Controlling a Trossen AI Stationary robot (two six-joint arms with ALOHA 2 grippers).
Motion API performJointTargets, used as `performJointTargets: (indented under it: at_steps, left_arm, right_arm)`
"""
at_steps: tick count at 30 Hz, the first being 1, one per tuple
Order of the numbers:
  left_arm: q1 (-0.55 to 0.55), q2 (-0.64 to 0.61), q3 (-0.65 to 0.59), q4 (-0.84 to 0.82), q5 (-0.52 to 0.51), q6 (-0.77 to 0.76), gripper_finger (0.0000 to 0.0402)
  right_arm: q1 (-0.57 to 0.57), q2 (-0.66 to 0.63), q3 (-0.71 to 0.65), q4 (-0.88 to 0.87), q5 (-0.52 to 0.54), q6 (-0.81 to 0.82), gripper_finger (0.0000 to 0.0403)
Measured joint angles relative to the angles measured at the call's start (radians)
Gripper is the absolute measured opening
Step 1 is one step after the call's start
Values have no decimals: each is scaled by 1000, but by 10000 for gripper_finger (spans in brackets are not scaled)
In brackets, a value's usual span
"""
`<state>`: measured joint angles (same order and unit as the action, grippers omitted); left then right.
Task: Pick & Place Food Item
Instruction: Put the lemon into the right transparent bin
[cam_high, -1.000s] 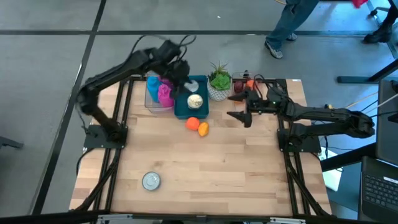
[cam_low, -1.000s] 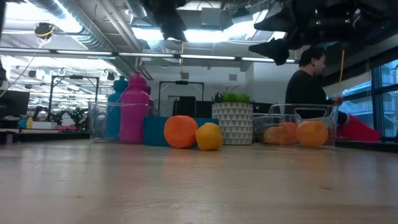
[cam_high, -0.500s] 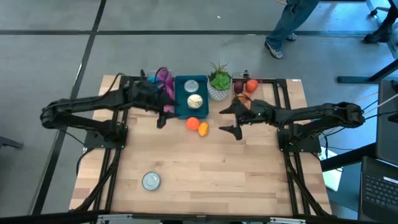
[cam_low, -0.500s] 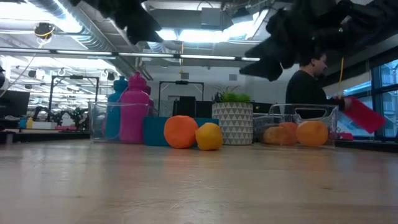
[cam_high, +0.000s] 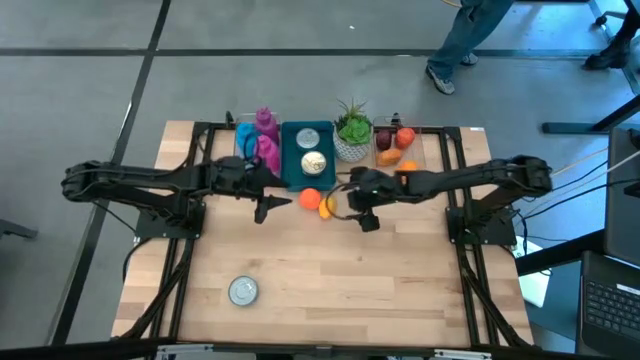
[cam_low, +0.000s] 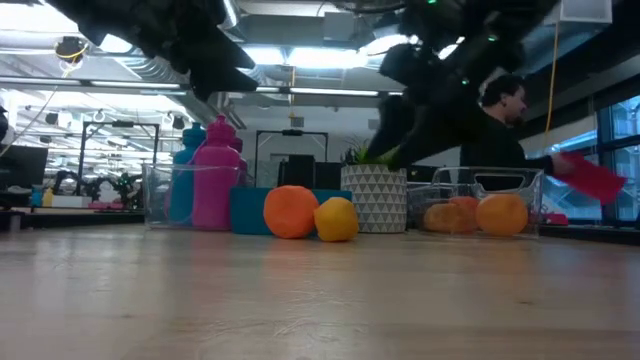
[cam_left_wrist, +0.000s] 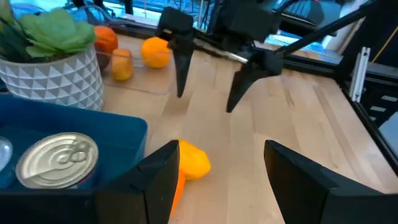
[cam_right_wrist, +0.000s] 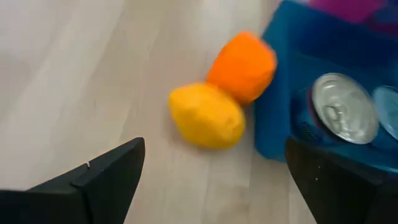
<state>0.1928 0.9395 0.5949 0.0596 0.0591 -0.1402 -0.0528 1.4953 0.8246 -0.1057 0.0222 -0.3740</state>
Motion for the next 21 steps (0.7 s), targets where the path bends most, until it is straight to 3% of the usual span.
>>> performJointTargets:
  at_steps: [4, 12, 21]
  left_arm:
    - [-21, 0, -13, 15, 0, -7, 223]
    - [-56, 1, -16, 9, -22, 44, 223]
    - [-35, -129, -15, -85, -27, 118, 224]
  right_arm:
    - [0, 82, 117, -141, -1, -131, 382]
    - [17, 190, 242, -172, 56, -337, 382]
    - [29, 318, 324, -194, -11, -388, 382]
